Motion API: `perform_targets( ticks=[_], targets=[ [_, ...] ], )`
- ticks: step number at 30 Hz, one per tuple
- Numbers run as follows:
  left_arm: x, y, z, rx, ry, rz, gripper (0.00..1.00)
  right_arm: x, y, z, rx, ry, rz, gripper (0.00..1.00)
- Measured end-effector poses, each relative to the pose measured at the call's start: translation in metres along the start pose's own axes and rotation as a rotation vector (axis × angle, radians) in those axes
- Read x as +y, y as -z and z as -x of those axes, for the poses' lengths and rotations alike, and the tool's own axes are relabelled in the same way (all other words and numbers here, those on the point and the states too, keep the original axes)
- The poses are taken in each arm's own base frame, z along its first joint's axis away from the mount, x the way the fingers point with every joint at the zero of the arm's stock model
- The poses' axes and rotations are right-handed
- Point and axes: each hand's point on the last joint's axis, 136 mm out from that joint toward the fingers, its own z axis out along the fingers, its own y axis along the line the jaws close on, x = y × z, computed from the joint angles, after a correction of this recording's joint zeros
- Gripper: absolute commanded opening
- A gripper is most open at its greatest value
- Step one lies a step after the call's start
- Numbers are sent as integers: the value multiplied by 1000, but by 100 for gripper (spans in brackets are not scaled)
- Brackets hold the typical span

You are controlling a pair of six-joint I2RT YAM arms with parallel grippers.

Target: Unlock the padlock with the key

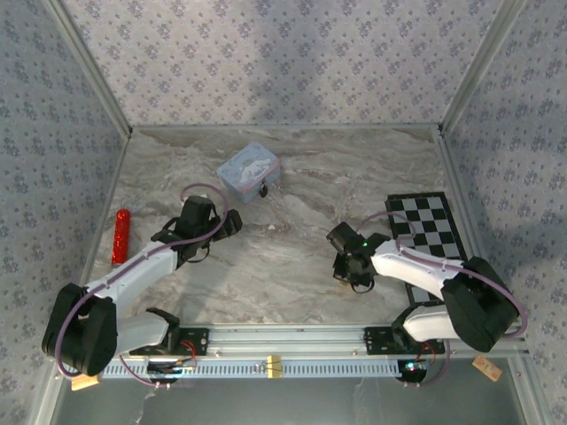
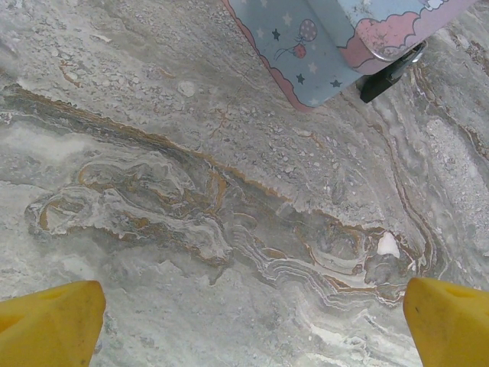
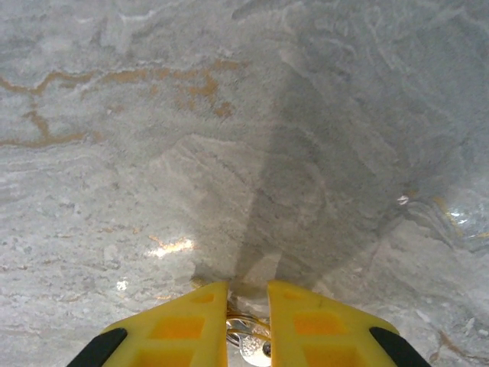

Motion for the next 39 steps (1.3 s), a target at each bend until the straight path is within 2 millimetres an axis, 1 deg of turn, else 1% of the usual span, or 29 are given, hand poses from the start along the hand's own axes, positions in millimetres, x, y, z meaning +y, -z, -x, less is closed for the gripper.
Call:
perform_targets(
  ticks=[2,6,13,18,21,24,27,29,35,39],
  targets=[
    [0,0,0,0,0,0,100,2,2,-1,-2,3,9,25],
    [0,-1,0,2,0,2,100,5,6,-2,-6,4,28,32],
    [0,-1,-1,2,0,2,100,5,10,-10,6,4,28,35],
    [1,-1,0,0,0,4,100,4,19,-24,19,-19,48,37],
    [1,-1,0,0,0,5,100,-2,22,-33,19,-68,88,39],
    [1,-1,0,0,-1,5,100,-11,20,-40,21,-132,121,39],
    [1,0,0,-1,-1,5,100,-17,14,-45,30,-182,130,38],
    [1,0,0,-1,0,4,100,-15,11,-47,39,-201,140,37],
    [1,0,0,-2,0,3,100,-2,8,-43,41,-218,182,30],
    [1,0,0,-2,0,3,100,-1,7,-42,35,-216,182,24]
  ],
)
